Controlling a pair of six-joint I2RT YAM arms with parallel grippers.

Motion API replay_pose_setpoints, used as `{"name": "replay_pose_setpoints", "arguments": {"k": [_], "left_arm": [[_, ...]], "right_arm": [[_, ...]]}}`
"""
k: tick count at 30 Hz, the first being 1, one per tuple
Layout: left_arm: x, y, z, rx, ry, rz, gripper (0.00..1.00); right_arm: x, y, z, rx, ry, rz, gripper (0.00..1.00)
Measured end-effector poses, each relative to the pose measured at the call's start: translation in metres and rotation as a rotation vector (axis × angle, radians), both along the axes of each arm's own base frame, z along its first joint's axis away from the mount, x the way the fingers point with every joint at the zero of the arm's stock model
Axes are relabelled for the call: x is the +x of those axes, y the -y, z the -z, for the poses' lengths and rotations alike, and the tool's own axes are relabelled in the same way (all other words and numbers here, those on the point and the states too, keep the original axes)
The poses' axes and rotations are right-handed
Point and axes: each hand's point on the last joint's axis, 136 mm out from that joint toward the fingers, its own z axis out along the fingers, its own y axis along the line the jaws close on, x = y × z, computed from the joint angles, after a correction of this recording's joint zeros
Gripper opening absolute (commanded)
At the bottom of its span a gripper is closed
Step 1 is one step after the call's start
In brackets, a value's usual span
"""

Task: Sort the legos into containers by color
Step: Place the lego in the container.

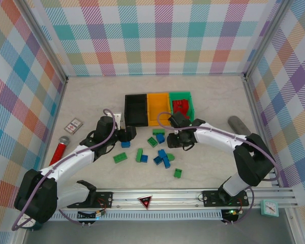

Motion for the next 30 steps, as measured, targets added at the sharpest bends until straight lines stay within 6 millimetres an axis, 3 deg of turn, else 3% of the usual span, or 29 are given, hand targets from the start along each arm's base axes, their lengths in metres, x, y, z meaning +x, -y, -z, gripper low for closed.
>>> {"name": "replay_pose_setpoints", "arguments": {"k": [7,11,17,21,26,30], "left_arm": [[0.000,0.000,0.000,0.000,0.000,0.000,0.72],[0.000,0.000,0.001,0.001,-0.003,0.000,0.72],[0.000,0.000,0.004,0.006,-0.012,0.000,0.72],[0.000,0.000,0.004,0.008,-0.011,0.001,0.72],[0.000,-0.001,0.005,0.011,-0.011,-0.002,0.72],[0.001,-0.001,0.005,0.013,-0.011,-0.004,0.72]], "right_arm": [[0.041,-0.035,-0.054,0.090,0.129,-0.028,0.44],[0.075,-0.058,-0.069,0.106,0.179,-0.046,0.45],[0.128,-0.082,-0.067,0.106,0.207,-0.055,0.46],[0.158,-0.081,-0.059,0.097,0.209,-0.030,0.50],[0.173,-0.073,-0.047,0.075,0.191,-0.012,0.59],[0.171,-0.075,-0.047,0.081,0.185,-0.023,0.60]]}}
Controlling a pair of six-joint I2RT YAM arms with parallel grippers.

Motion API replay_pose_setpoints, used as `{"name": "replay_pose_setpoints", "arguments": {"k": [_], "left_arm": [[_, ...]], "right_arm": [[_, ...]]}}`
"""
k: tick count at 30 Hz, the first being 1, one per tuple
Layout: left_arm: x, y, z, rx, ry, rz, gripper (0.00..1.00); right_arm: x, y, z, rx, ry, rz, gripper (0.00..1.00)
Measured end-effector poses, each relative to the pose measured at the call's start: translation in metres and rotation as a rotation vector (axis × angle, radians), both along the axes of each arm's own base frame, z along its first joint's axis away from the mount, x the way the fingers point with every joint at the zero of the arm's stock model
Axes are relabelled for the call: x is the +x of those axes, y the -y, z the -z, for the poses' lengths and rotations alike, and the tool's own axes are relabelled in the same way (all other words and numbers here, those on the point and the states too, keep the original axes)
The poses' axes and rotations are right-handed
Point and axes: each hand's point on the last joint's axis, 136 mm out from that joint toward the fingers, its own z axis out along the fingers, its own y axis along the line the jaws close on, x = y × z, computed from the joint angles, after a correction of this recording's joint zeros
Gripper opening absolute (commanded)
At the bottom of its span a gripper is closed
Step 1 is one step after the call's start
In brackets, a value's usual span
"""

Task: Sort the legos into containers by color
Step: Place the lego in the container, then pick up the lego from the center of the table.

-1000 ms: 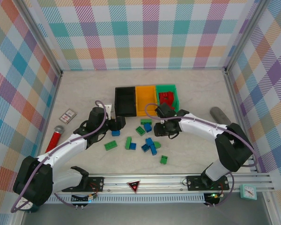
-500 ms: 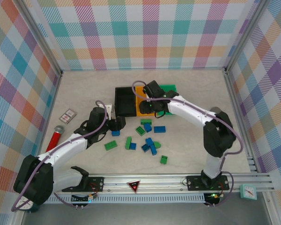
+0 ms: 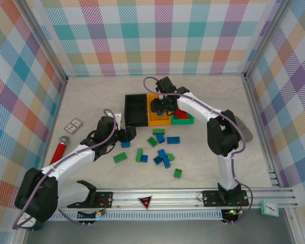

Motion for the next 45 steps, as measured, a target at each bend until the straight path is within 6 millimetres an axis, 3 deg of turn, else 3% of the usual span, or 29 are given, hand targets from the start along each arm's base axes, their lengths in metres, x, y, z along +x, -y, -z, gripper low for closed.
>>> {"name": "replay_pose_setpoints", "arguments": {"k": [6,13,18,28,36,45], "left_arm": [[0.000,0.000,0.000,0.000,0.000,0.000,0.72],[0.000,0.000,0.000,0.000,0.000,-0.001,0.73],[0.004,0.000,0.007,0.017,-0.023,-0.007,0.72],[0.000,-0.014,0.021,0.114,-0.151,-0.063,0.72],[-0.035,-0.034,0.050,0.214,-0.367,-0.096,0.71],[-0.043,-0.031,0.080,0.263,-0.538,-0.083,0.65]], "right_arm": [[-0.032,0.010,-0.005,0.006,-0.021,-0.023,0.60],[-0.081,0.041,-0.029,0.047,0.018,-0.037,0.60],[-0.105,0.067,-0.027,0.033,0.058,-0.024,0.60],[-0.118,0.117,0.000,0.016,0.087,0.057,0.61],[-0.135,0.134,0.029,-0.012,0.119,0.063,0.61],[-0.136,0.140,0.034,0.011,0.202,0.072,0.62]]}}
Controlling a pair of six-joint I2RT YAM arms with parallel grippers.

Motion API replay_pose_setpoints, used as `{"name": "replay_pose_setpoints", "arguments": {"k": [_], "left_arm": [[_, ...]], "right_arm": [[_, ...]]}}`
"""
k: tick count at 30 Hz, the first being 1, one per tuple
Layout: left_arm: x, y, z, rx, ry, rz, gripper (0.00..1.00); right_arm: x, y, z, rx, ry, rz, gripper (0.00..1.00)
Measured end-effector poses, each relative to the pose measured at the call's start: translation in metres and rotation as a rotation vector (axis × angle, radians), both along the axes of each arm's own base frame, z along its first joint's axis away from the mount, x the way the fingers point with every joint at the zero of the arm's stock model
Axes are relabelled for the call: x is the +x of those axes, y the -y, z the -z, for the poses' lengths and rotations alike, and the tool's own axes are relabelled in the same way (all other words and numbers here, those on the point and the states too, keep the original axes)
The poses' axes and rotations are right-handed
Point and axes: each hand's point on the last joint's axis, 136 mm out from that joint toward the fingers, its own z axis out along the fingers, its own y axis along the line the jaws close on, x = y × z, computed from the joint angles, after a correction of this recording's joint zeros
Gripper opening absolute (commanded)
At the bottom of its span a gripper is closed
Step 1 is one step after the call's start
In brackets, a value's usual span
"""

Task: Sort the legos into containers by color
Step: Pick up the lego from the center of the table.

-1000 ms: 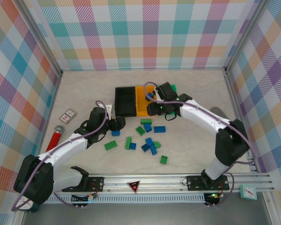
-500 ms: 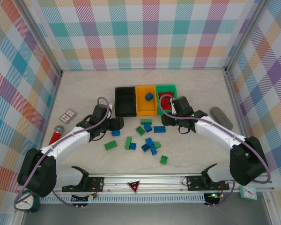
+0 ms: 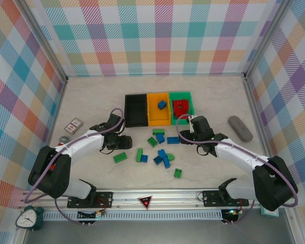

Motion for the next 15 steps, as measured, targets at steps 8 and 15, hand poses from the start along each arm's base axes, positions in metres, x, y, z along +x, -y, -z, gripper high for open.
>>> {"name": "replay_pose_setpoints", "arguments": {"k": [8,15], "left_arm": [[0.014,0.005,0.005,0.029,-0.038,0.003,0.57],[0.015,0.012,0.013,0.068,-0.069,0.029,0.45]], "right_arm": [[0.001,0.000,0.002,0.005,0.013,0.002,0.62],[0.003,-0.001,0.000,0.010,0.022,0.002,0.62]]}}
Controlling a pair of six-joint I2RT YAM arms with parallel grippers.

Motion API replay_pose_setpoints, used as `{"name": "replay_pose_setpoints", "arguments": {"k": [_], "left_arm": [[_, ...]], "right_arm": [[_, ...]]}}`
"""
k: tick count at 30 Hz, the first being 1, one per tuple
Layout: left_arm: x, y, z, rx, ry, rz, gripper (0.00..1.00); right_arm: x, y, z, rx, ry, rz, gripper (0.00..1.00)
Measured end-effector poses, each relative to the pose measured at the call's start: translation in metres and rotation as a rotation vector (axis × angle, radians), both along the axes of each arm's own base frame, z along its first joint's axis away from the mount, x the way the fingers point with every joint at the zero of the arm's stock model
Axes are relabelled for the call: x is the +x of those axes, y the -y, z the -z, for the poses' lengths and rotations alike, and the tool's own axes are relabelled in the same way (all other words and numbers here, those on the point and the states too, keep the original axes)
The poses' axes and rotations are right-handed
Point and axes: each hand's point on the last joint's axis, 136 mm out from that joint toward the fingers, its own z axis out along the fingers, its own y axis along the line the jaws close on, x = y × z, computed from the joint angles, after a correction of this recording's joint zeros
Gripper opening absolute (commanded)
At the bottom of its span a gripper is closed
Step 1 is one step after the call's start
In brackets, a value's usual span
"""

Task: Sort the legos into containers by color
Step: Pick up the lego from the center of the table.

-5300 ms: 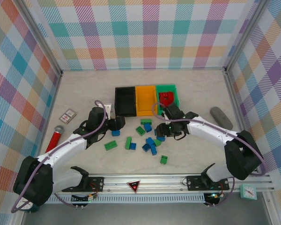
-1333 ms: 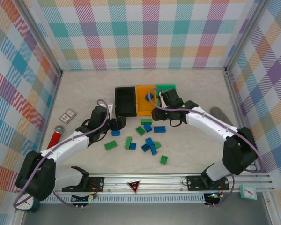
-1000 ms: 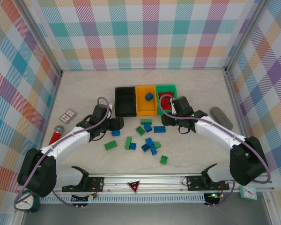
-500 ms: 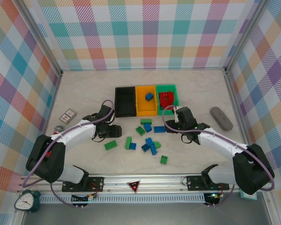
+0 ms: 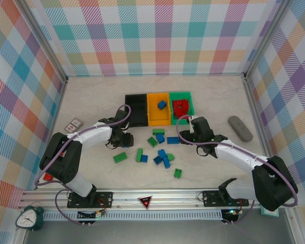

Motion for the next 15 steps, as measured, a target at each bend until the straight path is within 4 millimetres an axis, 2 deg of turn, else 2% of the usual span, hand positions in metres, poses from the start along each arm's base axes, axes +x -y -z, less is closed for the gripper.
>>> {"name": "replay_pose_setpoints", "arguments": {"k": [8,15], "left_arm": [[0.005,0.011,-0.012,0.007,0.036,0.028,0.43],[0.017,0.022,-0.052,-0.037,0.131,0.039,0.43]], "right_arm": [[0.001,-0.001,-0.001,0.004,0.007,0.000,0.62],[0.001,-0.001,-0.001,0.004,0.007,0.000,0.62]]}}
